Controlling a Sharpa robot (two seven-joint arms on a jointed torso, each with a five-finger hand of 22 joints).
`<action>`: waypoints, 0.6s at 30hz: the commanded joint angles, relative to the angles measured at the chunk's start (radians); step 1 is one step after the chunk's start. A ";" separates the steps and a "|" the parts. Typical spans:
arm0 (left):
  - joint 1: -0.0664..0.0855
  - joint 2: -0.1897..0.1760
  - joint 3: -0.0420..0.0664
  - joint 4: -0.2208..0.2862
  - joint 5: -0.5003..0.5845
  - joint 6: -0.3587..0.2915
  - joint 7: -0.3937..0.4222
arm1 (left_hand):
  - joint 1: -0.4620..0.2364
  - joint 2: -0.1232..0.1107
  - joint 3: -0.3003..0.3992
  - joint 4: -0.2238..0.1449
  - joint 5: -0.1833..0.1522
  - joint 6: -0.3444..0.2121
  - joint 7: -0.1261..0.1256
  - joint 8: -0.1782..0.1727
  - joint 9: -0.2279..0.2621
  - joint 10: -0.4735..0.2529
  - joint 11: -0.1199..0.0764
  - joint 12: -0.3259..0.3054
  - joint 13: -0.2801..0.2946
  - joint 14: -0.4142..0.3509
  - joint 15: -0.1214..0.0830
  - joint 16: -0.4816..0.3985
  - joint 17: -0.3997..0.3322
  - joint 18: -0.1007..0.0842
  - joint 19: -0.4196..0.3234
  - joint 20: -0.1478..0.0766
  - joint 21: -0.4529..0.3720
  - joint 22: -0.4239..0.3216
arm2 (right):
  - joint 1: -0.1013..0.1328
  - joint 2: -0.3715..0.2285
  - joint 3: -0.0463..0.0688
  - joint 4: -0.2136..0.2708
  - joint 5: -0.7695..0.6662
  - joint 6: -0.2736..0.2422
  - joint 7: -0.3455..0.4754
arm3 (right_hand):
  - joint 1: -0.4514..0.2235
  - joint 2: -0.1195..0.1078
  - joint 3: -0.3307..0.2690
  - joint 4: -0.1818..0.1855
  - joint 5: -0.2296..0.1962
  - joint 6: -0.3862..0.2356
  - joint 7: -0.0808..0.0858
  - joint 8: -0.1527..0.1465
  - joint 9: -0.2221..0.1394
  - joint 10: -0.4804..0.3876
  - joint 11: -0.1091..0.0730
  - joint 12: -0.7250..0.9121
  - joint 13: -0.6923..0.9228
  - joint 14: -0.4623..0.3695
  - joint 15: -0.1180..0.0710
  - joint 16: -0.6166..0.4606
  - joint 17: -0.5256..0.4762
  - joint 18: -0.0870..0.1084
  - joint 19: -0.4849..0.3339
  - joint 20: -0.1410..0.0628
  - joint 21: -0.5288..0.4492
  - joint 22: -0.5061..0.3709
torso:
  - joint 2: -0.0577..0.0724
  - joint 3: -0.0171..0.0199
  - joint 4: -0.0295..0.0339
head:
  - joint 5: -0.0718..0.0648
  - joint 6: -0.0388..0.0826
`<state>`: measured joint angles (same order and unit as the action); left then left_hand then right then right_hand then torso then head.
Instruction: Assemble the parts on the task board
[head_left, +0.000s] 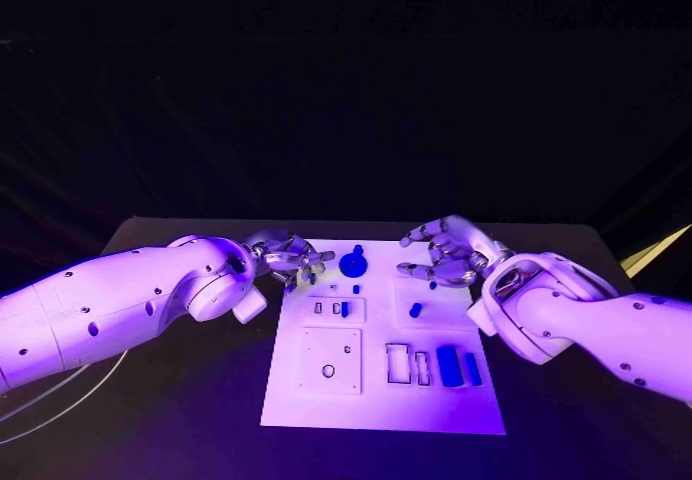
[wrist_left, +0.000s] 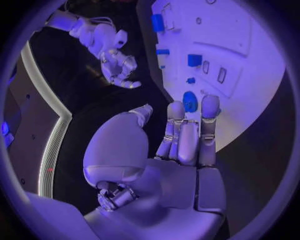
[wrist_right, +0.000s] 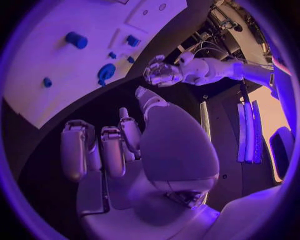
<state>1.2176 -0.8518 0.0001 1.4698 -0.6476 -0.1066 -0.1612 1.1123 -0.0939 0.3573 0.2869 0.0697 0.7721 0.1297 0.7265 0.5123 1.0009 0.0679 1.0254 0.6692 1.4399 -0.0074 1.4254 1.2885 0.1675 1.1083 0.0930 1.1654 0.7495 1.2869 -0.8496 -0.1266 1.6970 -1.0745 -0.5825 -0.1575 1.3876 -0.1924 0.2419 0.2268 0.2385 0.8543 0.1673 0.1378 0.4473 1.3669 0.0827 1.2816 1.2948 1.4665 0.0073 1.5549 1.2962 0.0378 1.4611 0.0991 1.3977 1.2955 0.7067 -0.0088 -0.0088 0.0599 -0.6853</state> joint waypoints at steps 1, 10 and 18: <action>0.006 0.019 0.001 -0.004 -0.085 0.062 -0.084 | -0.027 -0.002 -0.064 0.006 0.010 -0.001 -0.017 0.043 0.035 0.053 -0.026 0.063 0.068 0.028 -0.010 0.036 0.046 -0.029 0.059 -0.006 0.050 0.064 | 0.020 -0.027 0.001 0.001 0.058 0.005 0.010 | 0.006 0.001 -0.006 0.017 0.014 0.005 0.003 0.001 -0.003 -0.037 0.001 -0.005 0.003 0.089 0.002 -0.012 0.217 0.006 0.024 0.013 -0.012 0.162 | -0.013 0.0015 -0.0016 | 0.000 -0.006; 0.033 0.102 0.000 -0.040 -0.234 0.198 -0.269 | -0.038 0.004 -0.082 0.007 0.008 -0.001 -0.029 0.074 0.067 0.105 -0.036 0.125 0.147 0.057 -0.020 0.065 0.101 -0.043 0.100 -0.015 0.105 0.152 | 0.049 -0.057 0.003 -0.048 0.129 0.019 0.013 | 0.003 0.001 -0.005 0.020 0.014 0.007 0.002 0.002 -0.003 -0.037 0.001 -0.006 0.002 0.089 0.001 -0.012 0.217 0.006 0.023 0.013 -0.013 0.162 | -0.027 0.0034 0.0015 | 0.006 -0.021; 0.053 0.166 -0.010 -0.075 -0.266 0.245 -0.348 | -0.054 0.027 -0.092 0.006 0.008 -0.014 -0.029 0.070 0.075 0.113 -0.039 0.135 0.158 0.081 -0.024 0.089 0.154 -0.061 0.163 -0.020 0.160 0.259 | 0.052 -0.058 0.003 -0.088 0.139 0.029 0.009 | 0.002 0.001 -0.005 0.022 0.015 0.007 0.002 0.003 -0.003 -0.038 0.001 -0.007 0.001 0.088 0.001 -0.012 0.216 0.007 0.023 0.013 -0.014 0.161 | -0.032 0.0057 -0.0001 | 0.006 -0.025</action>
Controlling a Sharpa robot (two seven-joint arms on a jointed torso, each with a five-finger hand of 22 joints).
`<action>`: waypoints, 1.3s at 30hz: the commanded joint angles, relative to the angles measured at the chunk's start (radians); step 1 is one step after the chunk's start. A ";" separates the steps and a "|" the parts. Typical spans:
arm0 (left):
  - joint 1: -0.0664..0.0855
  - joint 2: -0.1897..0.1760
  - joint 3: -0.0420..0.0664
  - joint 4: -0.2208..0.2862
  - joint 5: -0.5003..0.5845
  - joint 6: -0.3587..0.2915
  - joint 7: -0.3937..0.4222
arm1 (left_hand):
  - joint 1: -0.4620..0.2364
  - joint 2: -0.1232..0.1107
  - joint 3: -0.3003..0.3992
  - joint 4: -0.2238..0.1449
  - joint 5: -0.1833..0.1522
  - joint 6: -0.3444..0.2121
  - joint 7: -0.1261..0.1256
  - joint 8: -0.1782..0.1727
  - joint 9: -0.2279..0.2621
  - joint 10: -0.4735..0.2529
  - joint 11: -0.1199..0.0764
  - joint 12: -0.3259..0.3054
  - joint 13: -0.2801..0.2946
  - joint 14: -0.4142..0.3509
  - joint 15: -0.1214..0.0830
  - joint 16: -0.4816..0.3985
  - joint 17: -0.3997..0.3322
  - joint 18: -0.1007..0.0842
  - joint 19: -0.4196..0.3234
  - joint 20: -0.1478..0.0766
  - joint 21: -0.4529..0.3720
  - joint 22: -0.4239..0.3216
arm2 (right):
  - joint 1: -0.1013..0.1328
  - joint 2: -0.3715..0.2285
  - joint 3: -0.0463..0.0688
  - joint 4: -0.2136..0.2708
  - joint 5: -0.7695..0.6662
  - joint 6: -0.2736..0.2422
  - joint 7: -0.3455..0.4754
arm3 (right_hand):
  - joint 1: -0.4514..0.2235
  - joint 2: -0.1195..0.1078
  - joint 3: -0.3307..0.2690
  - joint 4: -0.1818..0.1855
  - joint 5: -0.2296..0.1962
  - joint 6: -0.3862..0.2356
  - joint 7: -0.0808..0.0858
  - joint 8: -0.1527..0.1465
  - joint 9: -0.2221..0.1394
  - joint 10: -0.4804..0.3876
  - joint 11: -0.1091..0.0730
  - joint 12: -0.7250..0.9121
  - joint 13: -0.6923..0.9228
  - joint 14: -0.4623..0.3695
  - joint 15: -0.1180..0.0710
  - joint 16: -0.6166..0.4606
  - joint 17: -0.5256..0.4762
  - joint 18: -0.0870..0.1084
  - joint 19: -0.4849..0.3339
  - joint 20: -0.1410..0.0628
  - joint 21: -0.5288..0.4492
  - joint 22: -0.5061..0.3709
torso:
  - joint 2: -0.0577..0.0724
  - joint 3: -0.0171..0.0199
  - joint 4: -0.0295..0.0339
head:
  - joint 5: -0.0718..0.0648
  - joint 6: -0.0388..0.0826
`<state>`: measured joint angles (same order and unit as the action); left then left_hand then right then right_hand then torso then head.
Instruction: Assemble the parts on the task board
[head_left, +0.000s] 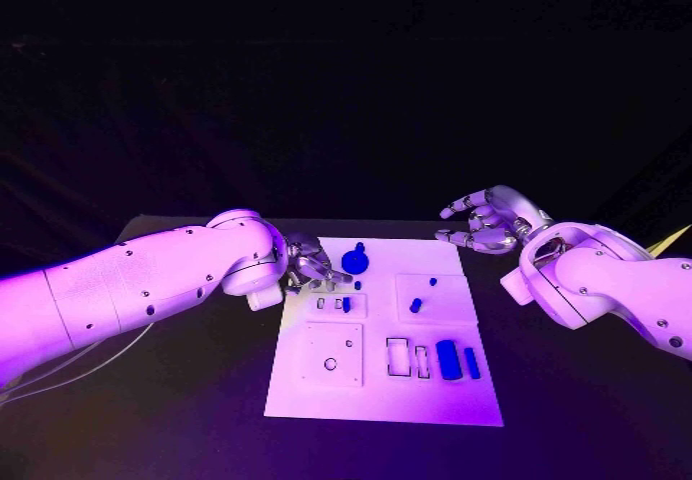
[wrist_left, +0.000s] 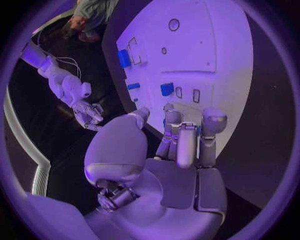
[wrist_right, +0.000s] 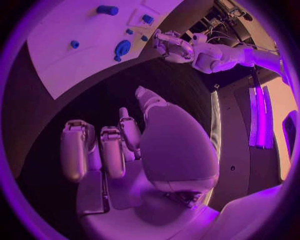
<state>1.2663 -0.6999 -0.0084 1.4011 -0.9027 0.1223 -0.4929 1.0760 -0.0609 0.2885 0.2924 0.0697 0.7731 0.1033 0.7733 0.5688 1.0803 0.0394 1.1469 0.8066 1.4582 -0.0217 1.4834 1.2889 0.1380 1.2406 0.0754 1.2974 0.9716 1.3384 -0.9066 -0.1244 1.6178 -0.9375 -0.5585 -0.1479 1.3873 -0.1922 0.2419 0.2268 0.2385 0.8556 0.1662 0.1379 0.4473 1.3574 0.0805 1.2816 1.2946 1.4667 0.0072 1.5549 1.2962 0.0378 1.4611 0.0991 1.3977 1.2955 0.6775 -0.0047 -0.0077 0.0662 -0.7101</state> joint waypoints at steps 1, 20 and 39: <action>0.005 0.019 -0.002 -0.008 -0.012 0.021 -0.019 | -0.017 -0.005 -0.024 0.001 0.008 -0.016 -0.003 0.023 0.019 0.038 -0.011 0.018 0.026 0.067 -0.011 0.035 0.164 -0.035 0.043 -0.004 0.038 0.056 | 0.001 -0.001 0.001 -0.013 0.002 0.007 -0.001 | 0.002 0.001 -0.005 0.022 0.015 0.005 0.003 0.003 -0.003 -0.028 0.003 -0.007 0.002 0.088 0.001 -0.012 0.216 0.007 0.023 0.013 -0.014 0.161 | -0.003 0.0017 -0.0018 | 0.000 0.000; 0.027 0.094 -0.026 -0.079 -0.037 0.100 -0.045 | -0.011 0.008 -0.030 0.001 0.008 -0.008 -0.009 0.027 0.030 0.078 -0.017 0.053 0.078 0.092 -0.016 0.062 0.224 -0.053 0.104 -0.011 0.088 0.155 | 0.002 -0.002 0.000 -0.037 0.001 0.017 -0.016 | 0.002 0.000 -0.005 0.023 0.016 0.004 0.003 0.002 -0.004 -0.029 0.003 -0.007 0.001 0.088 0.001 -0.012 0.216 0.007 0.023 0.012 -0.014 0.161 | 0.003 0.0011 0.0001 | 0.000 -0.011; 0.028 0.128 -0.039 -0.133 -0.049 0.151 -0.051 | -0.013 0.009 -0.033 0.001 0.008 -0.005 -0.011 0.031 0.035 0.075 -0.018 0.051 0.074 0.092 -0.017 0.061 0.223 -0.055 0.108 -0.011 0.093 0.164 | 0.002 -0.003 0.000 -0.046 -0.002 0.020 -0.021 | 0.001 0.000 -0.004 0.025 0.017 0.003 0.003 0.002 -0.004 -0.029 0.003 -0.007 0.001 0.088 0.001 -0.013 0.215 0.007 0.023 0.012 -0.014 0.161 | 0.005 -0.0001 0.0013 | -0.001 -0.030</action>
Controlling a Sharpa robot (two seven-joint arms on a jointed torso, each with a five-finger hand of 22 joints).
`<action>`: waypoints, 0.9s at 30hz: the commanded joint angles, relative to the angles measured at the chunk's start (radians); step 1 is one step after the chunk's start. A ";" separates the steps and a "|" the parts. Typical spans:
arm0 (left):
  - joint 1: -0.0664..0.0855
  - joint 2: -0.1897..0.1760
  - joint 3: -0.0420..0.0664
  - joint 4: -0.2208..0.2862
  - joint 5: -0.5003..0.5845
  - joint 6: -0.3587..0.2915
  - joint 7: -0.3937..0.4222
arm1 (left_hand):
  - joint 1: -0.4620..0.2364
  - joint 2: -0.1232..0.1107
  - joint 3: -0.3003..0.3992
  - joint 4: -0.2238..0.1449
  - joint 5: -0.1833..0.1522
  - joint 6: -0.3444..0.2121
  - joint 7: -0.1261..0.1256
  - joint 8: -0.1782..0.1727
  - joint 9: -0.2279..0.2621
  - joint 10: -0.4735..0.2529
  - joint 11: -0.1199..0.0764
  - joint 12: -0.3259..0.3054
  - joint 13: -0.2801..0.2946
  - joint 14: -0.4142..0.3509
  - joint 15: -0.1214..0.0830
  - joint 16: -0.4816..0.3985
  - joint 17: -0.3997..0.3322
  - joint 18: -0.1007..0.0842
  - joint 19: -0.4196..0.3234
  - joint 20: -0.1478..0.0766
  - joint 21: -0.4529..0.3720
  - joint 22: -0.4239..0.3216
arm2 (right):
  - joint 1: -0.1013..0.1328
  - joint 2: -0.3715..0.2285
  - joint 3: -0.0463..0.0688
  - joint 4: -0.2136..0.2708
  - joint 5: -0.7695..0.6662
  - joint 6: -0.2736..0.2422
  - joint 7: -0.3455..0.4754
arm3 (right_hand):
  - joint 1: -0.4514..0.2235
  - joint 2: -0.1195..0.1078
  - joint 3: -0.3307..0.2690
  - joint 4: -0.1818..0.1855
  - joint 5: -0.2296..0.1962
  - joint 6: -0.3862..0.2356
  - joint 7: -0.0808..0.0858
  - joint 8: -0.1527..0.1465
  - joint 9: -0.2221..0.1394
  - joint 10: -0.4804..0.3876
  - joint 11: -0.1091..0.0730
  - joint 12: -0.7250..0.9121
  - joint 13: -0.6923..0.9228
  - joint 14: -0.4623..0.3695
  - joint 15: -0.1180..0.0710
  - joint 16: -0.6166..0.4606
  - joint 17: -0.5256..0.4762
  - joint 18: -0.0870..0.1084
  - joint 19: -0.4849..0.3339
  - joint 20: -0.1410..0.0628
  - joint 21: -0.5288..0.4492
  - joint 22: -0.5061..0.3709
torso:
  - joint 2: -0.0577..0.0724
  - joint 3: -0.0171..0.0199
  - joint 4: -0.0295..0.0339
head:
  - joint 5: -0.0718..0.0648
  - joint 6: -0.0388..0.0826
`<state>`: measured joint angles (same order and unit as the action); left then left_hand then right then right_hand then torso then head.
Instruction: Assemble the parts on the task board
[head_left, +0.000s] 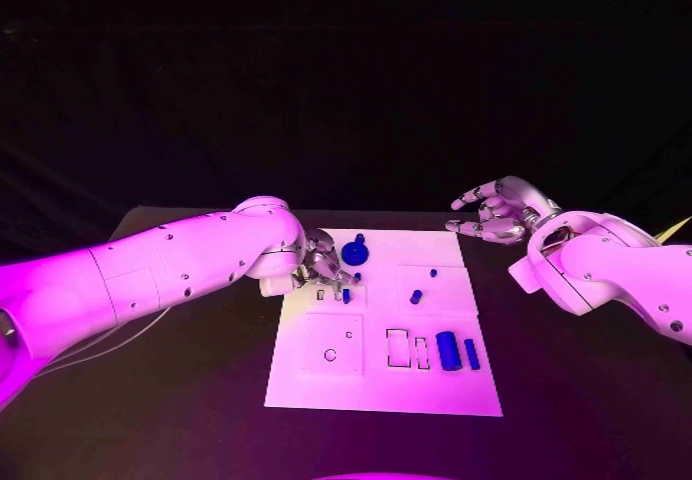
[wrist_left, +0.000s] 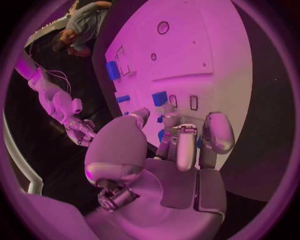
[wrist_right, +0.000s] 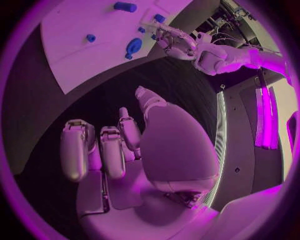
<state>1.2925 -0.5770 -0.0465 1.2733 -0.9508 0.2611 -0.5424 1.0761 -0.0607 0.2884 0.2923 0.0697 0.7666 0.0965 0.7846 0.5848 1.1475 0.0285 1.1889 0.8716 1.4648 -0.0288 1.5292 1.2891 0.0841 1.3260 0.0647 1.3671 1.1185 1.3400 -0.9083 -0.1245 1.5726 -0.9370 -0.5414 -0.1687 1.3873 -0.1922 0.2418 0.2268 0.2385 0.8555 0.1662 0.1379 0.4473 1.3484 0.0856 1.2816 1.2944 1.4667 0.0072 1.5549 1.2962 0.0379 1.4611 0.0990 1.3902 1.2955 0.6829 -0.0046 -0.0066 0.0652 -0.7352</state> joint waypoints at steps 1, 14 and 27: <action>0.002 0.006 -0.001 -0.006 -0.002 0.016 -0.001 | -0.013 0.008 -0.033 0.001 0.008 0.002 -0.004 0.020 0.019 0.008 -0.007 0.009 0.009 0.085 -0.010 0.015 0.222 -0.001 0.023 -0.001 0.023 0.017 | 0.000 -0.001 0.000 -0.001 -0.003 0.003 -0.001 | 0.001 0.000 -0.004 0.025 0.017 0.003 0.003 0.002 -0.004 -0.020 -0.002 -0.007 0.001 0.088 0.001 -0.013 0.215 0.007 0.023 0.012 -0.006 0.161 | 0.000 -0.0001 0.0002 | 0.000 -0.005; 0.002 0.011 -0.002 -0.004 -0.002 0.053 -0.003 | -0.013 0.011 -0.033 0.000 0.008 0.001 -0.004 0.021 0.020 0.005 -0.007 0.008 0.006 0.084 -0.010 0.015 0.221 -0.001 0.024 -0.001 0.024 0.019 | 0.000 0.001 0.000 -0.006 -0.005 0.006 -0.004 | 0.001 0.000 -0.004 0.025 0.017 0.003 0.003 0.002 -0.004 -0.020 -0.002 -0.007 0.001 0.088 0.001 -0.013 0.215 0.007 0.023 0.012 -0.006 0.161 | 0.001 0.0002 -0.0005 | 0.002 -0.011; 0.001 0.016 -0.003 -0.005 0.005 0.062 -0.002 | -0.001 0.018 -0.028 -0.002 0.010 0.000 -0.006 0.024 0.027 0.005 -0.008 0.010 0.010 0.084 -0.011 0.014 0.221 -0.002 0.024 -0.001 0.027 0.023 | 0.000 0.004 0.000 -0.012 -0.005 0.008 -0.006 | 0.001 -0.001 -0.003 0.027 0.018 0.002 0.003 0.002 -0.005 -0.019 -0.003 -0.006 0.001 0.088 0.000 -0.013 0.215 0.006 0.024 0.012 -0.006 0.161 | 0.001 0.0007 0.0000 | 0.003 -0.015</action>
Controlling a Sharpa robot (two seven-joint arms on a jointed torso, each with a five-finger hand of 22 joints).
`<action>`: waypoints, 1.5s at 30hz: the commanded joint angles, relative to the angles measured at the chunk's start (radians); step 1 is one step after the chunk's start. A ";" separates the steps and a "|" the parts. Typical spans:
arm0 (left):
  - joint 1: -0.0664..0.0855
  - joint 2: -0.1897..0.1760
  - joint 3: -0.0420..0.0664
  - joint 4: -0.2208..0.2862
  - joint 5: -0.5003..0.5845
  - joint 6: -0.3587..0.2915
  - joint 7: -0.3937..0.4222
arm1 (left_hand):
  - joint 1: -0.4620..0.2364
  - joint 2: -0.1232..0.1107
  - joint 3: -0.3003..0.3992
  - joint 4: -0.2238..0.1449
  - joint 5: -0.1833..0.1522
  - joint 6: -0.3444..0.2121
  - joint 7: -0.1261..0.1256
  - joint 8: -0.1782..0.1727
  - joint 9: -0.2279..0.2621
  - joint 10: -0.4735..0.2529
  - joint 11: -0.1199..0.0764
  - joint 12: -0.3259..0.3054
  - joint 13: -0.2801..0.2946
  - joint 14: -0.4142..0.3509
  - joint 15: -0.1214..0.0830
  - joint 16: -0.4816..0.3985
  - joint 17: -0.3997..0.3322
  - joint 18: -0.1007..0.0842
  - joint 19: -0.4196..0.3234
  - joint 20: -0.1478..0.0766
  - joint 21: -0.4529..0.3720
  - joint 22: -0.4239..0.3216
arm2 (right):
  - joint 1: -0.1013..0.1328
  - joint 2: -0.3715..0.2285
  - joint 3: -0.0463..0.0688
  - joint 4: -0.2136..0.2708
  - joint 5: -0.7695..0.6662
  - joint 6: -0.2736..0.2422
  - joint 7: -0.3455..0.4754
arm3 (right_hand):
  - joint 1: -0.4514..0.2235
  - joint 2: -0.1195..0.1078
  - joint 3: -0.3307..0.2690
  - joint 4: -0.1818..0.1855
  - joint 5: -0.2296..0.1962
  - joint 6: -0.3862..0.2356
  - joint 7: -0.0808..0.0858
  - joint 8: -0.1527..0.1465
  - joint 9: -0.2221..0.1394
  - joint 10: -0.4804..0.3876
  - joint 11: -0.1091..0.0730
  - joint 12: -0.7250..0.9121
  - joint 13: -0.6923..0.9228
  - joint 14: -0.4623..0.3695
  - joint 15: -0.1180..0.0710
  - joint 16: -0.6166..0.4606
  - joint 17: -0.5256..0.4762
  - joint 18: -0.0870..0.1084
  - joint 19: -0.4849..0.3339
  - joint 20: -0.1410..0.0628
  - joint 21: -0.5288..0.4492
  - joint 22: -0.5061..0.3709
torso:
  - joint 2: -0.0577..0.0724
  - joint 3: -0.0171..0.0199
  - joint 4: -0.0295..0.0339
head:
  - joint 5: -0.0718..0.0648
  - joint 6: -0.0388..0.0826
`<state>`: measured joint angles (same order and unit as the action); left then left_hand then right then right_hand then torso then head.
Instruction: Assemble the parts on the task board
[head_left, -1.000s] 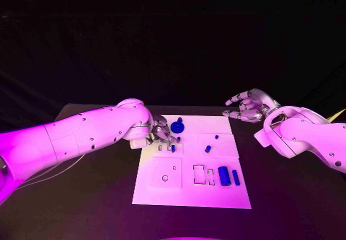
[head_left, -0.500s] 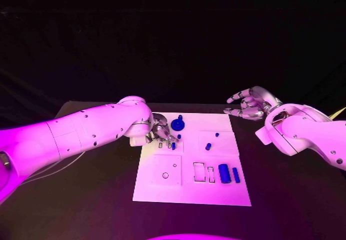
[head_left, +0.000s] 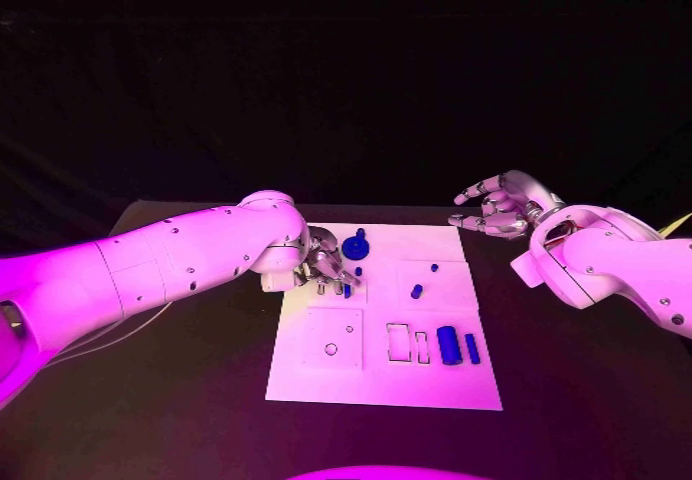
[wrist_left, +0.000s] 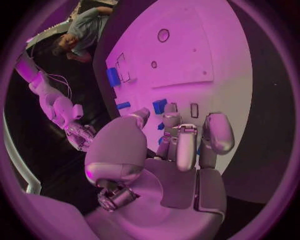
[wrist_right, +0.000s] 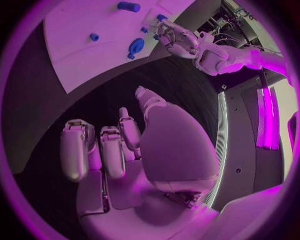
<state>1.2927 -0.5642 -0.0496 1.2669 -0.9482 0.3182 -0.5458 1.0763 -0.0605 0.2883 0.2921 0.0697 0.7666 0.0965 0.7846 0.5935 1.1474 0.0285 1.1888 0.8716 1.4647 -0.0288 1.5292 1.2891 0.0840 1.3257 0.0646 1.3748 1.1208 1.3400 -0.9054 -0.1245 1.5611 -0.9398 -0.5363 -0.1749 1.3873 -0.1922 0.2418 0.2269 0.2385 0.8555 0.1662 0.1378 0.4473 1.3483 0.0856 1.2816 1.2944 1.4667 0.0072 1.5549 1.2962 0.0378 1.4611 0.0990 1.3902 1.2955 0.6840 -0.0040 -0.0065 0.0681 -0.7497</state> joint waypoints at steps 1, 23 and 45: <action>0.001 0.004 0.000 0.001 0.003 0.006 0.001 | 0.002 0.019 -0.027 -0.002 0.010 0.000 -0.006 0.024 0.020 0.006 -0.008 0.011 0.011 0.085 -0.011 0.015 0.222 -0.002 0.025 -0.001 0.020 0.022 | 0.000 0.001 0.000 0.000 -0.002 0.003 0.000 | 0.001 -0.001 -0.003 0.027 0.018 0.002 0.003 0.002 -0.005 -0.019 -0.003 -0.006 0.001 0.088 0.000 -0.013 0.215 0.006 0.024 0.012 -0.006 0.161 | 0.000 0.0002 -0.0002 | 0.001 0.000; 0.001 0.016 -0.013 -0.019 0.020 0.009 0.003 | 0.088 0.042 0.036 -0.007 0.010 -0.004 -0.011 0.028 0.048 0.007 -0.013 0.015 0.019 0.085 -0.015 0.014 0.223 -0.003 0.022 -0.004 0.027 0.032 | 0.000 0.004 0.000 -0.004 -0.003 0.009 -0.006 | 0.002 0.001 -0.001 0.029 0.019 0.003 0.003 0.003 -0.005 -0.018 -0.003 -0.006 0.001 0.088 0.000 -0.014 0.214 0.006 0.024 0.012 -0.006 0.162 | 0.000 0.0007 0.0005 | -0.001 -0.007; 0.001 0.005 -0.013 -0.020 0.115 -0.026 0.015 | 0.155 -0.017 0.441 -0.131 0.006 -0.024 -0.019 0.062 0.163 0.017 -0.022 0.008 0.022 0.083 -0.022 0.008 0.220 -0.003 0.016 -0.009 0.032 0.043 | 0.000 0.008 0.000 -0.011 -0.004 0.016 -0.009 | 0.009 -0.004 0.016 0.036 0.058 0.004 0.002 0.007 -0.007 -0.017 -0.005 -0.005 -0.001 0.088 -0.002 -0.014 0.214 0.006 0.025 0.009 -0.007 0.162 | 0.001 0.0013 -0.0004 | 0.002 -0.013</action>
<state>1.2927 -0.5586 -0.0630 1.2458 -0.8423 0.2970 -0.5335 1.2030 -0.0790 0.5676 0.2067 0.0512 0.7430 0.0984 0.7979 0.6616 1.1562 0.0195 1.1887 0.8739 1.4613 -0.0466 1.5292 1.2892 0.0840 1.3332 0.0571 1.3900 1.1478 1.3402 -0.8985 -0.1250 1.5504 -0.9413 -0.5235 -0.1855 1.3874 -0.1922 0.2584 0.2434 0.2812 0.8555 0.1662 0.1381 0.4461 1.3449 0.0822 1.2816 1.2944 1.4667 0.0071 1.5549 1.2962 0.0379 1.4611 0.0989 1.3902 1.2955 0.6848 -0.0030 -0.0062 0.0689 -0.7623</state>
